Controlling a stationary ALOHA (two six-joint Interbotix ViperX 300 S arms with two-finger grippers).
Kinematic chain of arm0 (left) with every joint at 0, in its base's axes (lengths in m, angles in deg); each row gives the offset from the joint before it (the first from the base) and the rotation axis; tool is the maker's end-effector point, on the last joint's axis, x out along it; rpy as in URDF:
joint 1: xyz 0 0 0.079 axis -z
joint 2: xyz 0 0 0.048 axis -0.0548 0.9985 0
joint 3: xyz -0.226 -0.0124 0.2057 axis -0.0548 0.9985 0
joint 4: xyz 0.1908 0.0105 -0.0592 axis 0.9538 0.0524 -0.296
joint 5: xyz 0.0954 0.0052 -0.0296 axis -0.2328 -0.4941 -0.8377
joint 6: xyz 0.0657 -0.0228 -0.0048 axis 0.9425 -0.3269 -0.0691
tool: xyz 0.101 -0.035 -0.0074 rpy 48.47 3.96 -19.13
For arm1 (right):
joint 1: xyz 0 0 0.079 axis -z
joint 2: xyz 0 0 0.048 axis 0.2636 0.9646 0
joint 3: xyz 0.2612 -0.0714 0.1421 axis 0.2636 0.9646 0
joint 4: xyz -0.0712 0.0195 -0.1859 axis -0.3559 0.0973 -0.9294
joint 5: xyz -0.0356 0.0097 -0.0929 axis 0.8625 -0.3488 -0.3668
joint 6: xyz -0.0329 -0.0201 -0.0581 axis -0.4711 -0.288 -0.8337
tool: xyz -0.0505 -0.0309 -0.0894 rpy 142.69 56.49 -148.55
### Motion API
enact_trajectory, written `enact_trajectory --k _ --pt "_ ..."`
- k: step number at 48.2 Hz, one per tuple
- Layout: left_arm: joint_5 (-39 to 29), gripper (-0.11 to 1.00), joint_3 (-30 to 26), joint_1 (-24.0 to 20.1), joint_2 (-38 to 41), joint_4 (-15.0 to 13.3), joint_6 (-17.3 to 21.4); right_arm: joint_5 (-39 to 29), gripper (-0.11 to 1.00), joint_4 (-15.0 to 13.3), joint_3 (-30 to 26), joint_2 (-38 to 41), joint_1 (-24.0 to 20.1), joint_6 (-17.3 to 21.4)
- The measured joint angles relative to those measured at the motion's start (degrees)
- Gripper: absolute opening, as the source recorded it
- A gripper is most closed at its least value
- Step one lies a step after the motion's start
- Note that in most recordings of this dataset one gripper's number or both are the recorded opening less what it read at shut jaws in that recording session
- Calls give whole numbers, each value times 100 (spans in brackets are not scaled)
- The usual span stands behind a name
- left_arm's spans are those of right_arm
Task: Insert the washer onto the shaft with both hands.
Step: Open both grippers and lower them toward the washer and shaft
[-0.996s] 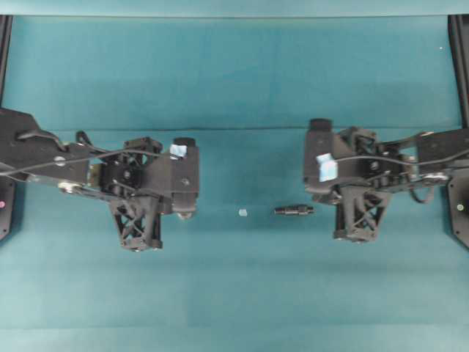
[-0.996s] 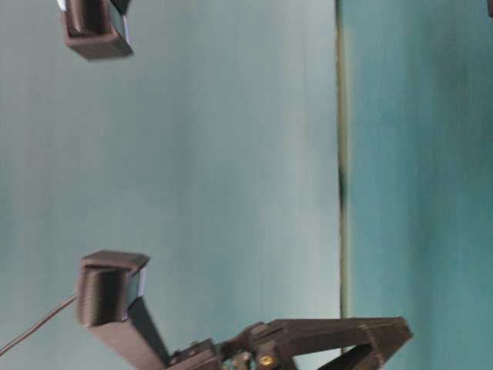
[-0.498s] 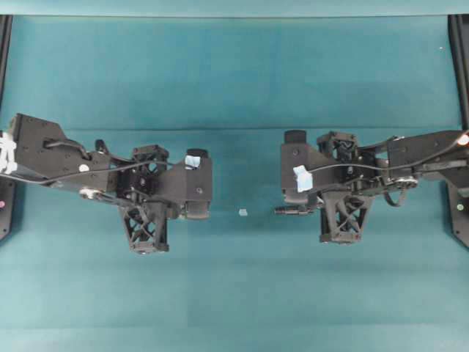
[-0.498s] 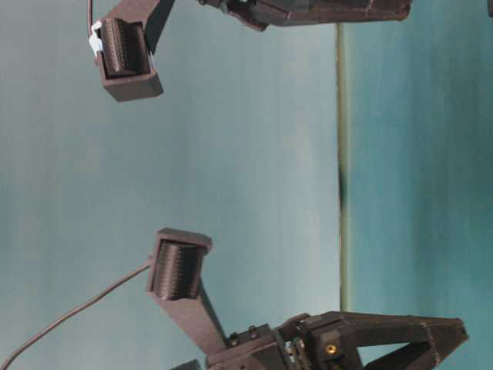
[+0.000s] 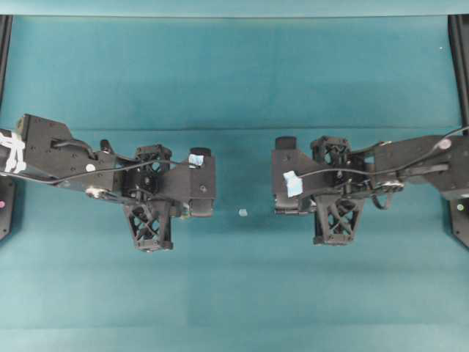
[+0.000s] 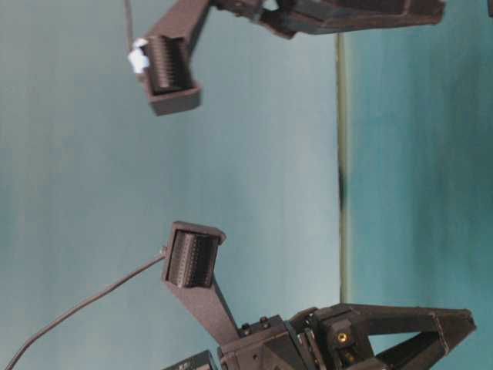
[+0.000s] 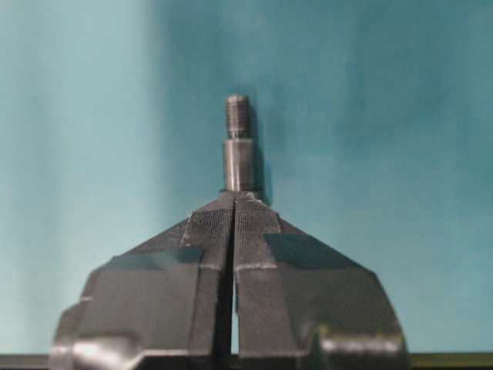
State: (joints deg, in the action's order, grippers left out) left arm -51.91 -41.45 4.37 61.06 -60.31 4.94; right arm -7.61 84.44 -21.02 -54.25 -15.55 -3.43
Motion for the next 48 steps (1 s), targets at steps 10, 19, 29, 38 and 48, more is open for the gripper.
enact_trajectory --k 10,19,29,38,48 --pt "0 2 -26 0 70 -9 26 44 -10 0 105 70 0 0" --pt "70 2 -26 0 114 -9 35 53 -10 0 141 79 0 0" --pt "475 2 9 0 105 -9 18 185 -10 0 141 88 0 0" --pt "510 2 97 0 105 0 0 281 -8 0 132 88 0 0" --pt "510 9 141 0 97 -9 -18 369 19 0 149 132 44 0"
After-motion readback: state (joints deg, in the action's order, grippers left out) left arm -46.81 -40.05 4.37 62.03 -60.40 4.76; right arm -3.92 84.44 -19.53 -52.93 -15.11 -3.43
